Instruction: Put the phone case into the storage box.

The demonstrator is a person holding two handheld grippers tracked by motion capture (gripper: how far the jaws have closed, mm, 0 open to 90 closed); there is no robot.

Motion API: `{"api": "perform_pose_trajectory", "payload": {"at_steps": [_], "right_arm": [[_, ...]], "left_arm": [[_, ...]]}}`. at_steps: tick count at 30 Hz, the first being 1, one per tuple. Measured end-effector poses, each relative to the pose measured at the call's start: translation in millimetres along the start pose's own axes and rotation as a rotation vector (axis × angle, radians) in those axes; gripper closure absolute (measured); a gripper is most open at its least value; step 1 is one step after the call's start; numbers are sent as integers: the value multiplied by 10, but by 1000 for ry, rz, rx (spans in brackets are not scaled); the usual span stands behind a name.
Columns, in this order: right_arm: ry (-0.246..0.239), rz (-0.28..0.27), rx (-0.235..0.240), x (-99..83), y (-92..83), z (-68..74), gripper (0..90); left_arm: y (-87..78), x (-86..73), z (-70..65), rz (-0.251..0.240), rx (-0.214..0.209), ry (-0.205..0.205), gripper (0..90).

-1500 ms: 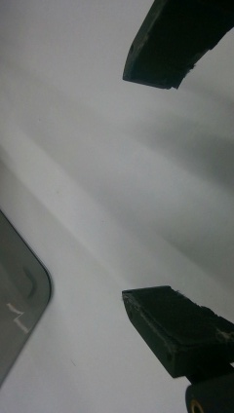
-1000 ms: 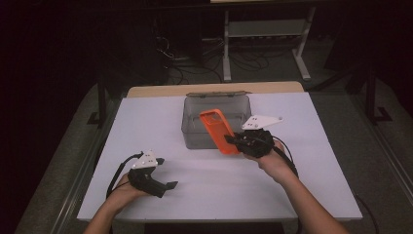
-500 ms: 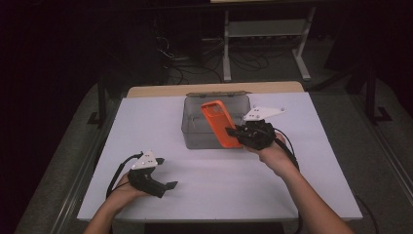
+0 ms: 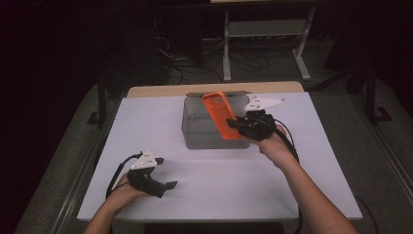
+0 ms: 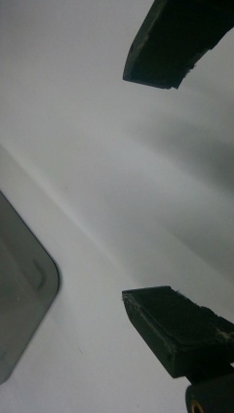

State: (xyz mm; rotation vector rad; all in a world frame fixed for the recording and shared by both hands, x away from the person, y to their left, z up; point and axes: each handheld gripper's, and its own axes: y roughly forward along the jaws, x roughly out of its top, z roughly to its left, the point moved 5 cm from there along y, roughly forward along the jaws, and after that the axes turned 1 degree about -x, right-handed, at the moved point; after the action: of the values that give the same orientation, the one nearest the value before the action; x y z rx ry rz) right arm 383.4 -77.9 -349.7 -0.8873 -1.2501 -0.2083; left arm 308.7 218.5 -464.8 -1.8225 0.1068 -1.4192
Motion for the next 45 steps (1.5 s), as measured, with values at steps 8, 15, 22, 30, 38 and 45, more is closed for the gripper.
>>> {"api": "perform_pose_trajectory", "payload": {"at_steps": [8,15,22,30,38,45], "right_arm": [[1,0,-20,90,44,-88,805],[10,0,-42,163,88,-189,805],[11,5,-59,208,126,-263,806],[28,13,-79,267,202,-370,805],[28,31,-88,275,284,-417,806],[23,60,-100,258,356,-477,805]], "left_arm": [[-6,-2,6,-4,2,-2,14],[-9,-3,7,-6,1,-5,15],[-10,-5,7,-6,-1,-8,14],[-10,-6,7,-9,-1,-9,15],[-12,-6,5,-10,-4,-11,15],[-11,-7,3,-11,-4,-13,14]]}}
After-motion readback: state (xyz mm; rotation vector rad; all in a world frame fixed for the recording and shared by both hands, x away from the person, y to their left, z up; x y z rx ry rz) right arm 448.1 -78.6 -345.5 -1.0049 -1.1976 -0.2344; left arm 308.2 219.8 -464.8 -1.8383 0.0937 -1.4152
